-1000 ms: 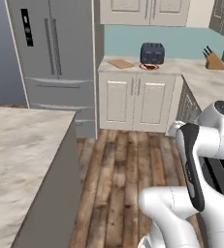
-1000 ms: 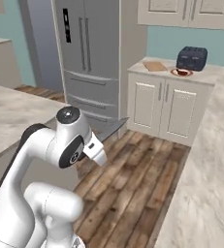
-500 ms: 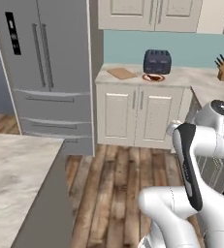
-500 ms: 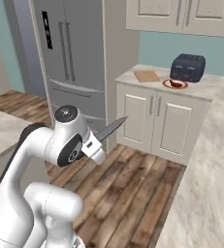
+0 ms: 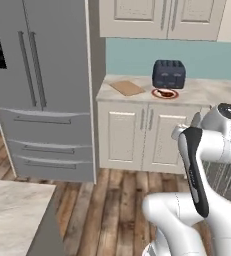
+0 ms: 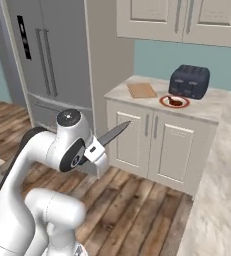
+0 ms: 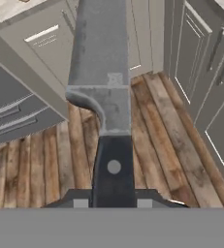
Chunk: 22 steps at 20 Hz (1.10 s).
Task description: Pick up the knife from the drawer and place it on the cutting board. Then place the meat from the plate to the cutting board.
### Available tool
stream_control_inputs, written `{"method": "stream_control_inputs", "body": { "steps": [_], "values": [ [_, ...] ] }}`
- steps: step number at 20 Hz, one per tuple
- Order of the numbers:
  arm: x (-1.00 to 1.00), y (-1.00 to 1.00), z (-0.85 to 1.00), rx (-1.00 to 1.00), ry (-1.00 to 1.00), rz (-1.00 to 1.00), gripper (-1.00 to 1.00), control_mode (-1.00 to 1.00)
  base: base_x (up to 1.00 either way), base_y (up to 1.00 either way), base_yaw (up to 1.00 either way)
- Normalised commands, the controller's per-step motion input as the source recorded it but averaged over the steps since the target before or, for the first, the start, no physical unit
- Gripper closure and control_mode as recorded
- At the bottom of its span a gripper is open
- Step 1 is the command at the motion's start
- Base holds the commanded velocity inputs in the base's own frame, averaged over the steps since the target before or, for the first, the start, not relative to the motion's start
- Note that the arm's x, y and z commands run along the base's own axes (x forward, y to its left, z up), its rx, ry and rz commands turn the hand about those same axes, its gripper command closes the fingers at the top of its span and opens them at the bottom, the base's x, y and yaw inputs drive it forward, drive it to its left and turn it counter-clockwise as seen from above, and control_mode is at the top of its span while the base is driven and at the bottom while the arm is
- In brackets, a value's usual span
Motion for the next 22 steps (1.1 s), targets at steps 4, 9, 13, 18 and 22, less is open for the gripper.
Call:
{"method": "stream_control_inputs", "body": {
  "steps": [4,9,13,18,22],
  "values": [
    [0.0,0.0,0.0,0.0,0.0,0.0,1.0,1.0,1.0,0.2,0.0],
    [0.0,0.0,0.0,0.0,0.0,0.0,1.0,1.0,1.0,0.02,0.0],
    [0.0,0.0,0.0,0.0,0.0,0.0,1.0,1.0,1.0,-0.21,-0.06],
    [0.0,0.0,0.0,0.0,0.0,0.0,1.0,1.0,1.0,-0.13,-0.07],
    [0.0,0.0,0.0,0.0,0.0,0.0,1.0,1.0,1.0,0.0,-0.07]
  ]
}}
